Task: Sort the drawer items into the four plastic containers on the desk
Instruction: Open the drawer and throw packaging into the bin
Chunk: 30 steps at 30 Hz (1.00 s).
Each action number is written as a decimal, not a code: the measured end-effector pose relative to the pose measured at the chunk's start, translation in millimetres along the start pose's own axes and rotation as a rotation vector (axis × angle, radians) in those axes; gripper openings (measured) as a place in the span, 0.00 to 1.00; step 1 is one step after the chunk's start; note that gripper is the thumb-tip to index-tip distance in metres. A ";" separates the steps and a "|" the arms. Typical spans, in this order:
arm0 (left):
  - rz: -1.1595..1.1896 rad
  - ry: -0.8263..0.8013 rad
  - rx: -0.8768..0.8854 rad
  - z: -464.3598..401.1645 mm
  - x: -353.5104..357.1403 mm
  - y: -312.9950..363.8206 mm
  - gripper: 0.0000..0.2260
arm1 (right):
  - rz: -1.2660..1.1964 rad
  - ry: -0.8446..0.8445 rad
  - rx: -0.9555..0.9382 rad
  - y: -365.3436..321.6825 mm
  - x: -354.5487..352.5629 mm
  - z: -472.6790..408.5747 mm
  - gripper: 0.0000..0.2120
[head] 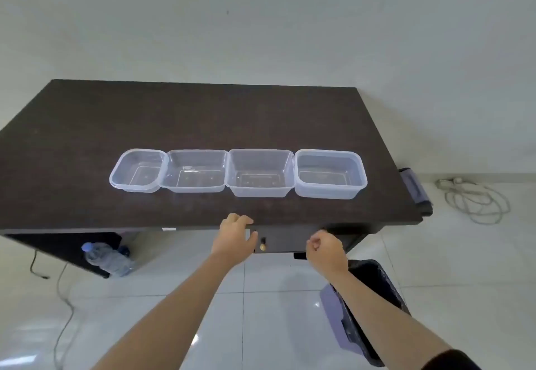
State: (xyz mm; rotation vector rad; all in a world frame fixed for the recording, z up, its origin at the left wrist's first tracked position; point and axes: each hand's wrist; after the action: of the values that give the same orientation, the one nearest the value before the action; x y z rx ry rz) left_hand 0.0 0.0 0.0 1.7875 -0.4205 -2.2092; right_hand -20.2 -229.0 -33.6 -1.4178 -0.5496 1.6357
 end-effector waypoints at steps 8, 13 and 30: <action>0.040 0.355 0.010 -30.8 36.1 -12.2 0.13 | -0.274 0.298 0.163 33.6 22.3 -41.9 0.09; 0.052 0.472 0.021 -32.3 48.8 -15.6 0.12 | -0.403 0.498 0.222 47.1 36.0 -59.5 0.09; 0.062 0.469 -0.021 -26.2 54.1 -10.0 0.12 | -0.478 0.495 0.162 61.8 26.6 -37.9 0.05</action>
State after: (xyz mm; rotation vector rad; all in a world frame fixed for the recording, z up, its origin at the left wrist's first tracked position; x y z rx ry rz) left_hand 14.3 -13.0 -57.8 2.1611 -0.3395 -1.6688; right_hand -3.5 -246.8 -106.9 -1.3743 -0.4122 0.8901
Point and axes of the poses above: each hand's wrist, its own z-axis away from the middle knuckle, its own x-axis out of the palm, y = z × x, and after that the axes turned 15 degrees about -z, right-handed
